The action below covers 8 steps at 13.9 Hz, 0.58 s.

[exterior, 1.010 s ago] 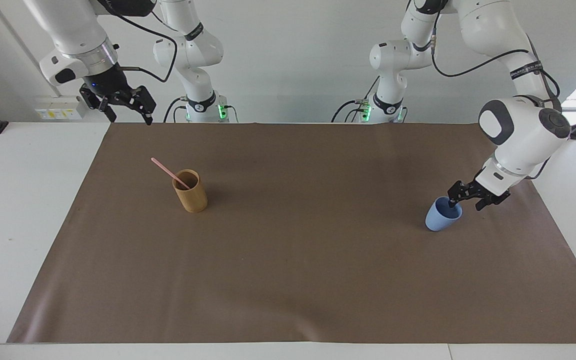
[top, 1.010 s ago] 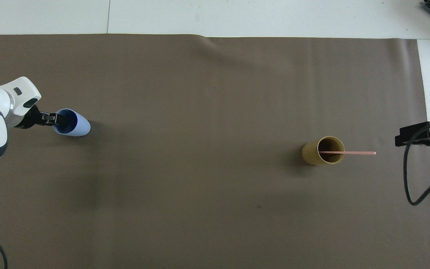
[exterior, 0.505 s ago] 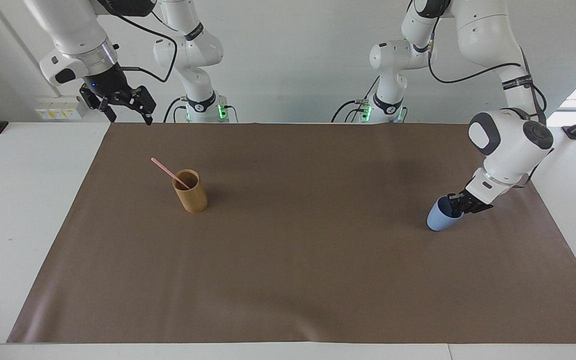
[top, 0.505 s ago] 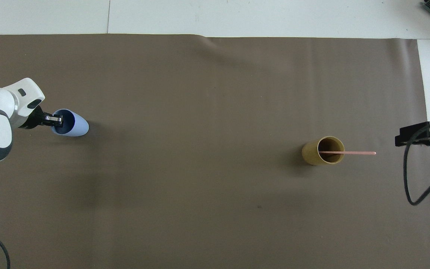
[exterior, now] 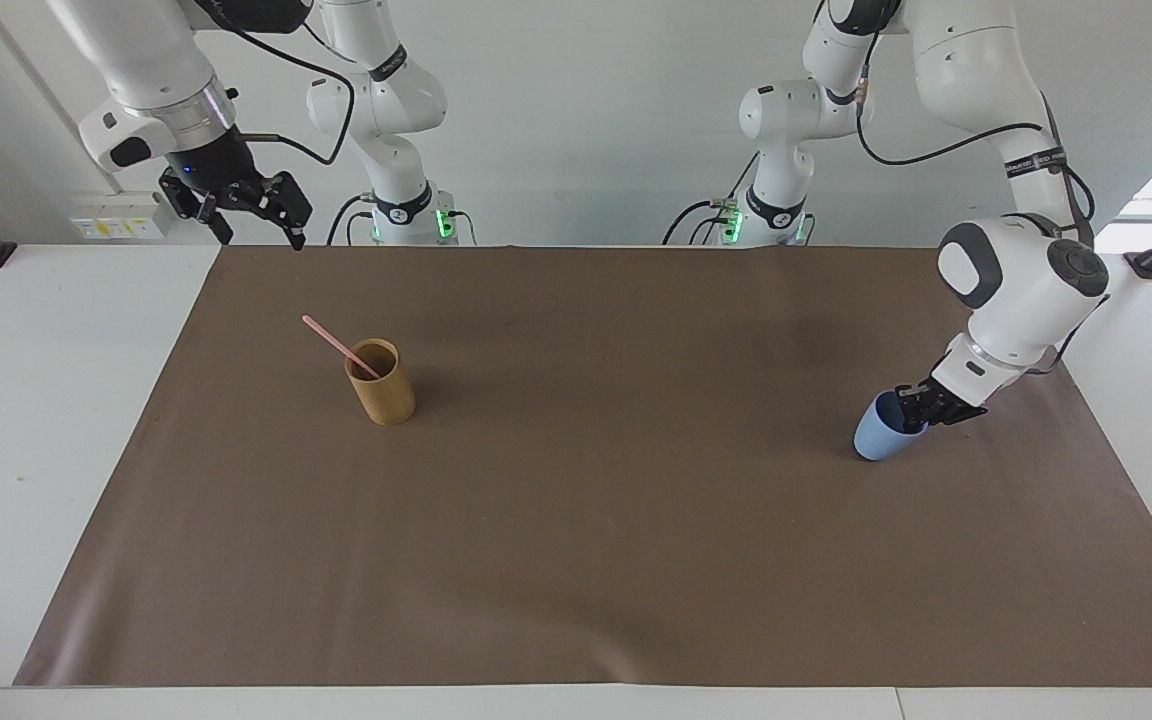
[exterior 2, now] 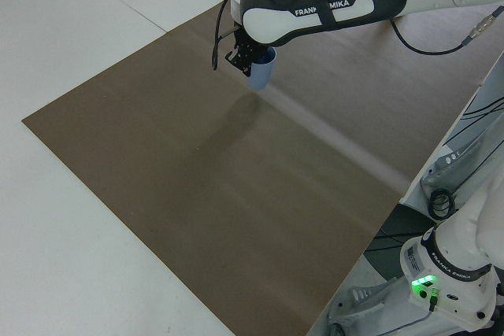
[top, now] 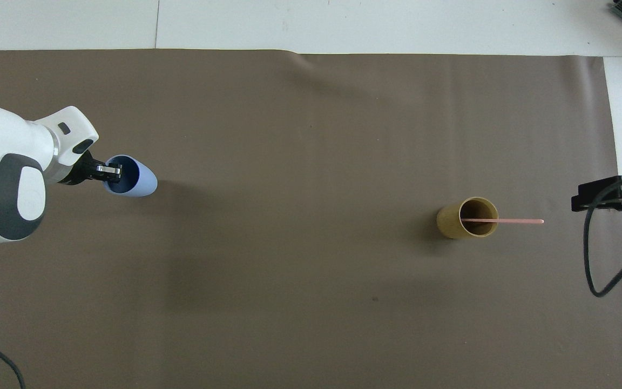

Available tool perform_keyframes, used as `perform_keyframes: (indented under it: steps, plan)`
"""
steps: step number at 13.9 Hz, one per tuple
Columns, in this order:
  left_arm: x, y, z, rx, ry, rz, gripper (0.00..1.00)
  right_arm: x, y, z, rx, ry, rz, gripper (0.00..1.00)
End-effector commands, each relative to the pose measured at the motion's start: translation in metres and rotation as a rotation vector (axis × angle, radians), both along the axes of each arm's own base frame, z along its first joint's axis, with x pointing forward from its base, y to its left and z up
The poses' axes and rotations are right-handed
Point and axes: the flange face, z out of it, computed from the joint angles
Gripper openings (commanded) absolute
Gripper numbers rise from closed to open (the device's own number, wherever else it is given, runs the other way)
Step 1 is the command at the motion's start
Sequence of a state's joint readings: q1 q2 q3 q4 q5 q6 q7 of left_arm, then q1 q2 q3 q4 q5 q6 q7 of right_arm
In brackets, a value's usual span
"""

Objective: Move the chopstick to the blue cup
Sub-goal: 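Upright the cup with the left gripper while the right gripper grasps the chopstick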

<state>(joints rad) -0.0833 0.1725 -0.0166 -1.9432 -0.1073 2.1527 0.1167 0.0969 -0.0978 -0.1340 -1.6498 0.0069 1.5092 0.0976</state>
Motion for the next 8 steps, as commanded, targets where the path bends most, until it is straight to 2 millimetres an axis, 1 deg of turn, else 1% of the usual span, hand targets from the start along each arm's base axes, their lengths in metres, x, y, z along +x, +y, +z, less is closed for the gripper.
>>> perform_keyframes:
  steps: [1,3,5,6,8]
  plan:
    - [-0.016,-0.065,0.001,-0.002,0.018,0.043,0.00,-0.002,-0.001,0.005,-0.005,-0.010,0.001,1.00]
    - [-0.033,-0.128,0.006,0.008,0.018,0.086,0.00,-0.006,-0.007,-0.001,-0.002,-0.030,-0.007,1.00]
    - [-0.056,-0.189,0.004,0.012,0.022,0.128,0.00,-0.011,-0.016,-0.022,0.001,-0.048,-0.025,1.00]
    - [-0.068,-0.216,0.002,0.010,0.025,0.140,0.00,-0.011,-0.017,-0.033,0.003,-0.064,-0.028,1.00]
    - [-0.086,-0.257,-0.002,-0.004,0.013,0.162,0.00,-0.006,-0.023,-0.057,0.036,-0.115,-0.054,1.00]
